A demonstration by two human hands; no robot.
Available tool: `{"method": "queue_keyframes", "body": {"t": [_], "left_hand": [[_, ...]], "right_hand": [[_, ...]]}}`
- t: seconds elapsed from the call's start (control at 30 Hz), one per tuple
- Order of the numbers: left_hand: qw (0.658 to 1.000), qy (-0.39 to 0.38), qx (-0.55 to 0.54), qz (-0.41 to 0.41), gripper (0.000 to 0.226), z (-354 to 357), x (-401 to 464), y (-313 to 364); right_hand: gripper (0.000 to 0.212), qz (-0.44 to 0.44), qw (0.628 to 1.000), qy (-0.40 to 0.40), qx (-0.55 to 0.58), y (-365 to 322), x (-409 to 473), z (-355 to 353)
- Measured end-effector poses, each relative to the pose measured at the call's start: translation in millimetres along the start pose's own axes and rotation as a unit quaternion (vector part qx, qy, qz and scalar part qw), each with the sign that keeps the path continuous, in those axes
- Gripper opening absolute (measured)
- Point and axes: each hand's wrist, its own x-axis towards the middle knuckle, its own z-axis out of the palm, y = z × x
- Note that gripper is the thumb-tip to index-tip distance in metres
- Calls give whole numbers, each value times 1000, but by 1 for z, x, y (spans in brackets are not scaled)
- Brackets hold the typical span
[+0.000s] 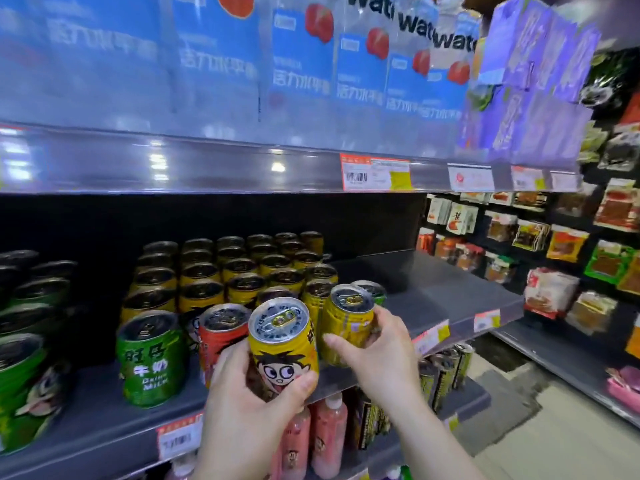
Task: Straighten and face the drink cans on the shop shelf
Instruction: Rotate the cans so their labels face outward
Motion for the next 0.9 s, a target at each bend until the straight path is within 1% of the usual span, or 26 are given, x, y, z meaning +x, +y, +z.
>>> {"method": "queue_keyframes", "body": {"t": [0.13, 0.23, 0.37, 0.43, 0.5, 0.57, 0.63, 0.73, 0.77, 0.87, 0.9], "left_hand": [[999, 34, 3, -15, 63, 6, -2, 0], [998, 53, -5, -22, 56, 13, -7, 5], [995, 89, 17, -40, 56, 26, -20, 9], [994, 102, 18, -46, 58, 35, -26, 11], [993, 105, 25, -47, 57, 44, -31, 14], [993, 106, 36, -37, 55, 52, -36, 16], [992, 111, 39, -37, 58, 58, -40, 18], [990, 121, 55, -53, 58, 65, -44, 21], [989, 123, 65, -55, 59, 66, -44, 21], [987, 126, 79, -62, 57, 70, -41, 21], [987, 124, 82, -61, 58, 72, -38, 20]], "right_hand": [[47, -29, 999, -28, -9, 12, 10, 3], [47, -34, 999, -30, -5, 23, 26, -4], [59, -24, 999, -47, -6, 30, 38, -8], [60, -25, 999, -49, -4, 32, 45, -8], [62, -26, 999, -46, 0, 36, 52, -6], [73, -28, 998, -47, 7, 40, 58, -1], [79, -40, 997, -65, 10, 46, 61, 2], [75, -52, 991, -122, 16, 56, 65, -6], [73, -48, 991, -125, 23, 60, 68, -13], [67, -27, 998, -49, 34, 73, 88, -30], [71, -13, 999, -50, 7, 76, 99, -34]]}}
